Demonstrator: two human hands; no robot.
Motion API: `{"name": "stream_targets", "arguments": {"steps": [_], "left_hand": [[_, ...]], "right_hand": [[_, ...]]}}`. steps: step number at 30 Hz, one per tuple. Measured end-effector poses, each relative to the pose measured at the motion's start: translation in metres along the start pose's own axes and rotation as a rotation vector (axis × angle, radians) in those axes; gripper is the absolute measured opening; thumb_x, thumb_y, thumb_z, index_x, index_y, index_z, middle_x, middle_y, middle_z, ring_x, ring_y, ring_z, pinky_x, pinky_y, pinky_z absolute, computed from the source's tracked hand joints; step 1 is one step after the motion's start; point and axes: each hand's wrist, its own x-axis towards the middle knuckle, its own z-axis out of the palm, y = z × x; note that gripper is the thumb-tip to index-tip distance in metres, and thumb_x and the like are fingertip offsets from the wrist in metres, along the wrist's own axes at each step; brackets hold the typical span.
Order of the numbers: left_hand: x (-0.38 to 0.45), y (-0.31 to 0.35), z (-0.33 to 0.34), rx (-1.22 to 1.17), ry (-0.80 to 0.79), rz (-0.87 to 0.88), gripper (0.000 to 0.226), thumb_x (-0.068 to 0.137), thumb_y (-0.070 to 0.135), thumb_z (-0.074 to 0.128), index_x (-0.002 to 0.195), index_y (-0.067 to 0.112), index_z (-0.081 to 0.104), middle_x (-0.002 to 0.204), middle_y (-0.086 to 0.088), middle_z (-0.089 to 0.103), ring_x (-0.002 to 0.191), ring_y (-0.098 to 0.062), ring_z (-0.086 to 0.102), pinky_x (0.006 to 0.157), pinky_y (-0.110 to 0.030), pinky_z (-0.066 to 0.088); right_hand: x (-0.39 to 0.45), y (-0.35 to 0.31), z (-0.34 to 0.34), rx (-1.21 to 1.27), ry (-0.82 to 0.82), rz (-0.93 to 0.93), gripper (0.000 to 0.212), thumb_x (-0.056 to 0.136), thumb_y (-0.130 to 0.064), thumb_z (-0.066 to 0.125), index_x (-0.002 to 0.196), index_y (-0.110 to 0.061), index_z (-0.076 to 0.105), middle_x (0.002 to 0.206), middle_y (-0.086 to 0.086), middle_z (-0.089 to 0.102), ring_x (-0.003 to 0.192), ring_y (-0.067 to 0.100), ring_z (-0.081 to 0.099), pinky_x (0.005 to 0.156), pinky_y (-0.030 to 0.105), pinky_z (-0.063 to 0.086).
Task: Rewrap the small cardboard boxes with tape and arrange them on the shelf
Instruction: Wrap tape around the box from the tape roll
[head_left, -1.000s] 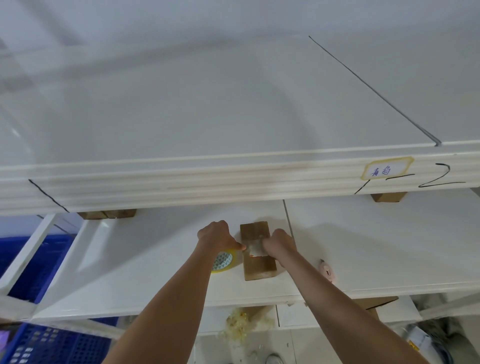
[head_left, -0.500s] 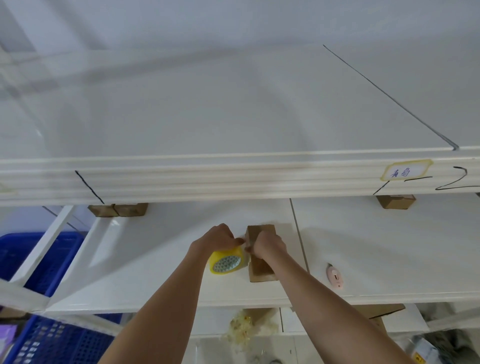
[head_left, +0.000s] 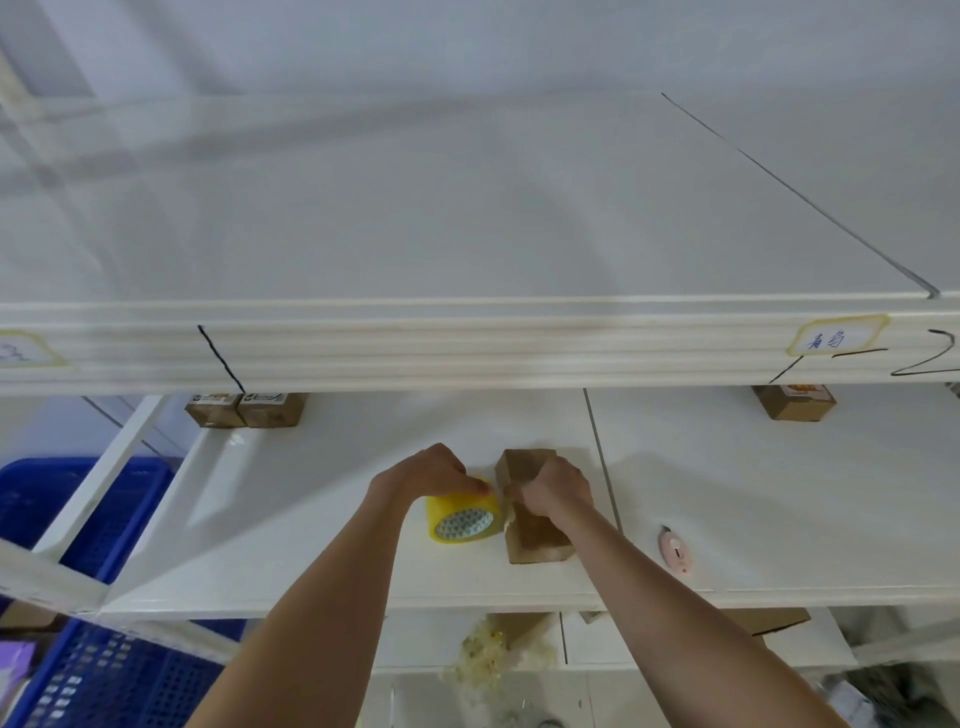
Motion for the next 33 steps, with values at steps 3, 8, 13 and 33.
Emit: {"name": "stream_targets", "arguments": {"steps": [3,8,13,33], "left_hand": [[-0.003,-0.006,0.001,0.046,0.064,-0.026,0.057,0.06,0.08,0.069,0.071,0.024,0.062,0.078,0.006,0.062,0.076,-0.014,0.061,0.071,-0.031,0.05],[-0.005,-0.004,-0.003,0.024,0.073,-0.036,0.077,0.053,0.09,0.063,0.087,0.021,0.071,0.085,0.004,0.068,0.078,-0.013,0.067,0.077,-0.032,0.058],[-0.012,0.001,-0.007,0.047,0.022,-0.051,0.081,0.05,0.093,0.061,0.089,0.022,0.069,0.083,0.006,0.07,0.075,-0.011,0.068,0.074,-0.03,0.057],[-0.01,0.021,-0.024,0.069,0.058,0.082,0.065,0.062,0.081,0.069,0.089,0.023,0.077,0.079,0.004,0.07,0.072,-0.012,0.067,0.072,-0.031,0.057]], "right_hand": [[0.004,0.005,-0.015,0.116,0.023,-0.003,0.069,0.072,-0.062,0.075,0.123,-0.017,0.06,0.11,0.0,0.069,0.1,0.021,0.067,0.077,0.03,0.054],[0.006,0.007,-0.035,0.275,-0.051,-0.031,0.058,0.074,-0.052,0.075,0.113,-0.013,0.058,0.101,0.001,0.067,0.094,0.021,0.065,0.072,0.03,0.053],[0.013,0.013,-0.03,0.469,-0.223,-0.041,0.049,0.072,-0.049,0.076,0.097,-0.007,0.065,0.081,0.001,0.067,0.078,0.017,0.066,0.062,0.027,0.049],[0.005,0.011,-0.029,0.568,-0.473,-0.109,0.051,0.069,-0.048,0.089,0.098,-0.01,0.074,0.096,0.005,0.078,0.094,0.02,0.073,0.082,0.035,0.06]]}}
